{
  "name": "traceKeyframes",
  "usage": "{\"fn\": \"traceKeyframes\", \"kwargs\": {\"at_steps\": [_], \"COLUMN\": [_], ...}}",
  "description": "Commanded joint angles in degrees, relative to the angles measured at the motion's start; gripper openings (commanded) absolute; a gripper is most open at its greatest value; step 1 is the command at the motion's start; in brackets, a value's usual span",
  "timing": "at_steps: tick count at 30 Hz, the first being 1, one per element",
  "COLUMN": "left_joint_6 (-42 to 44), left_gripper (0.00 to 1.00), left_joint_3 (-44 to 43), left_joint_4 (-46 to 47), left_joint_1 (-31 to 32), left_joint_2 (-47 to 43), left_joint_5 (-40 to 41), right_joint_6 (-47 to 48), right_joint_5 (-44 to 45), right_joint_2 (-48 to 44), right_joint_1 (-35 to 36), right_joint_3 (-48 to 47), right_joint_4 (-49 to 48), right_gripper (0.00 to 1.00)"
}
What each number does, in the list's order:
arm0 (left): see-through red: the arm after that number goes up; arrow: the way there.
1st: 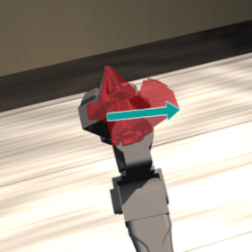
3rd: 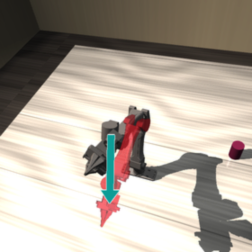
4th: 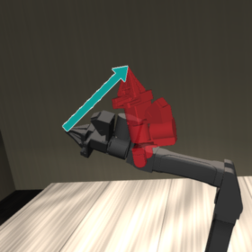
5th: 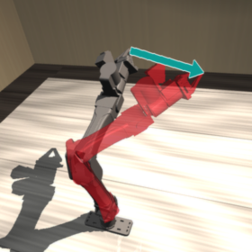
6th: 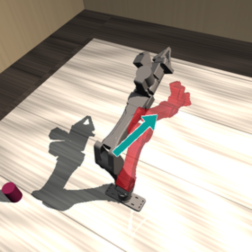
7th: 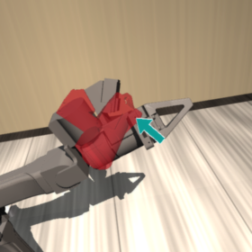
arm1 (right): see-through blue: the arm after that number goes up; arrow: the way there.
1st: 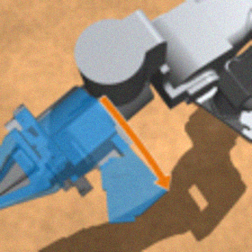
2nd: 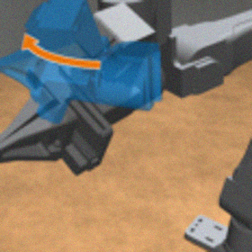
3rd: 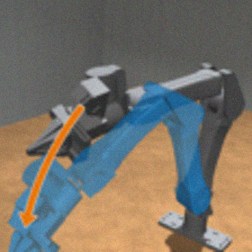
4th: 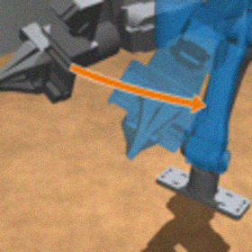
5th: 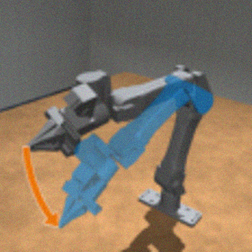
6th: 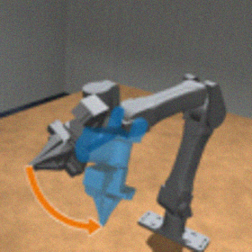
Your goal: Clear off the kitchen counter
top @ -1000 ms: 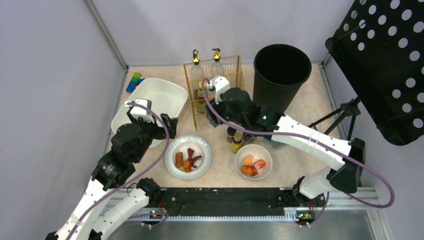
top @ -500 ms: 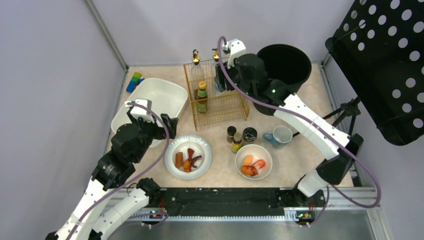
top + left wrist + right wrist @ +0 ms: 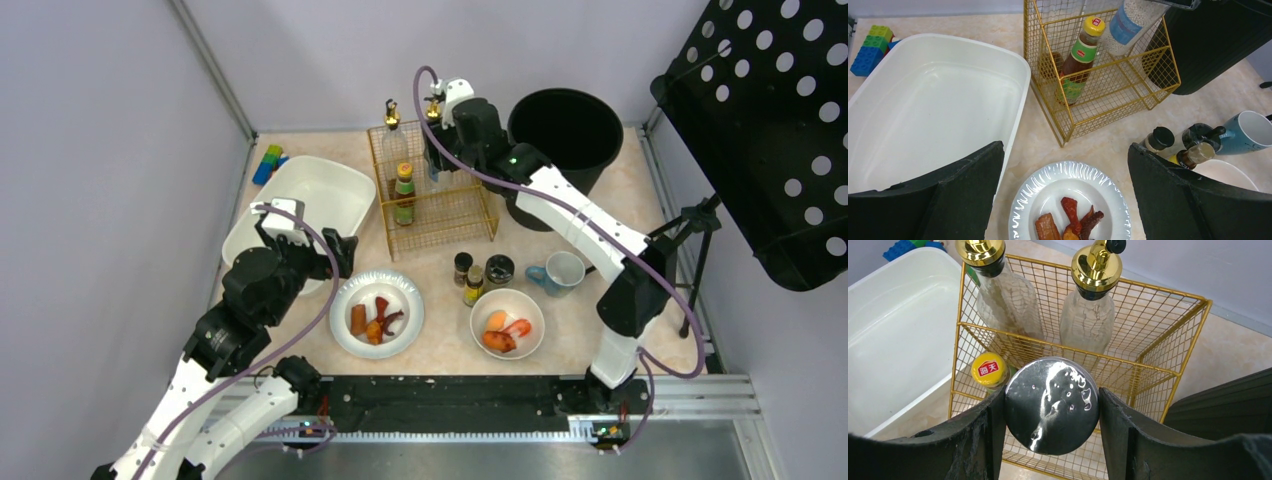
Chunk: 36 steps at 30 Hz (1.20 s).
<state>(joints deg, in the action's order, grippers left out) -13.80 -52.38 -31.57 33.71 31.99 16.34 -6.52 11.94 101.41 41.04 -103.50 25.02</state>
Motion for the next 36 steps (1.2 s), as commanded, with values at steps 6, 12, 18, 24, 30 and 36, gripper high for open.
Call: {"fn": "traceKeyframes", "kwargs": {"at_steps": [6,12,18,24,30,36], "left_joint_6": [0.26,0.27,0.33,0.35,0.33,0.33], "left_gripper": [0.98,0.98,0.98,0.98,0.98,0.98], "left_joint_3": [-0.53,-0.53,-0.53,-0.53,-0.53,-0.53], "left_joint_4": [1.13,1.15,1.13,1.07,1.07,1.07], "left_joint_1": [-0.29,-0.28,-0.26,-0.30,-0.36,-0.32], "left_joint_2": [-0.95,-1.02,-1.12,-0.98,-0.89,-0.84], "left_joint_5": [-0.65,-0.63,-0.56,-0.28,-0.22,-0.12], "right_joint_6": [-2.86,-4.12,-4.74,-5.20,-5.38,-5.61], "right_joint_5": [-2.28,-3.10,-3.16,-3.69,-3.51,-3.19], "right_joint_2": [1.59,3.63,4.71,7.30,9.44,10.51], "right_joint_1": [-1.09,-1.38,-1.34,-1.40,-1.42,-1.40], "right_joint_3": [1.28,3.23,4.62,4.67,4.54,4.35], "right_joint_4": [-10.06,-11.01,-11.94,-12.10,-11.86,-11.68], "right_gripper": [0.25,0.25,0.25,0.24,0.26,0.47]}}
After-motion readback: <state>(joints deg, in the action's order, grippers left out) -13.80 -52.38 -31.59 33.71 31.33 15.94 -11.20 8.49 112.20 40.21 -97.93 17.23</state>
